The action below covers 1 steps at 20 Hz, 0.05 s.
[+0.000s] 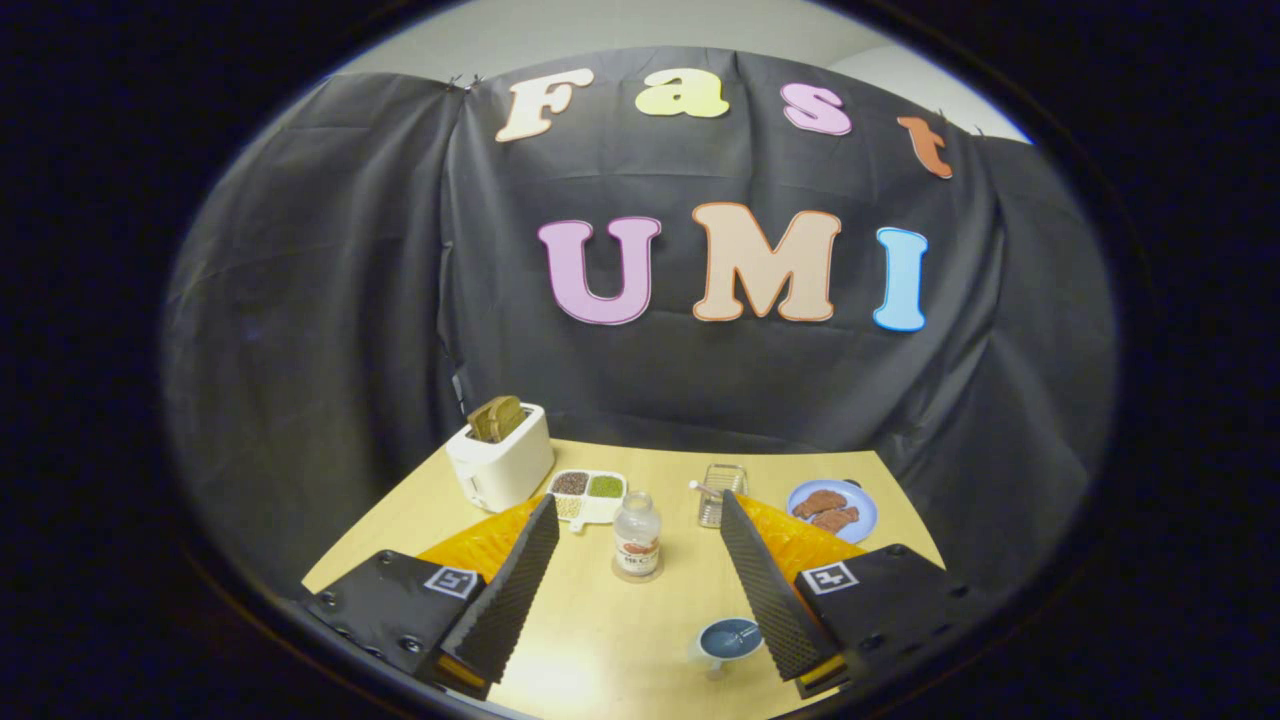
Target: Take the bottle from table, then pour the juice into the cup, finally place the bottle on the coaster
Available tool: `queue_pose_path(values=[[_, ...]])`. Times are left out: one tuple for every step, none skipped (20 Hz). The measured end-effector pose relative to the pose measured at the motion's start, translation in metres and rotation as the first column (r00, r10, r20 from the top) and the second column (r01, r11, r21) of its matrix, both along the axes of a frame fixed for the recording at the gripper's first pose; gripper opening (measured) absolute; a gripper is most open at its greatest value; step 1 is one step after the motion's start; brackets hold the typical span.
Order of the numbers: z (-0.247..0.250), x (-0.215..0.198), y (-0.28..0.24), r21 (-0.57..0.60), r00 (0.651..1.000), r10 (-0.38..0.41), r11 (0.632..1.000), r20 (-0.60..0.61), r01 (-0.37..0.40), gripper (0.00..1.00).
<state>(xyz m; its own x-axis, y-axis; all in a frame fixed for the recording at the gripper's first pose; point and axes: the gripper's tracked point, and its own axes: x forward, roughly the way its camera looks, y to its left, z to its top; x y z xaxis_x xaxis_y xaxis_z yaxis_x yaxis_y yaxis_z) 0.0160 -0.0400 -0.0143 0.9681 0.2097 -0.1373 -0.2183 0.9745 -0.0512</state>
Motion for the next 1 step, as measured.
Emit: queue_pose_path(values=[[-0.0002,-0.0004,-0.0008,0.004,1.000,-0.002,1.000,0.000,0.002,1.00]])
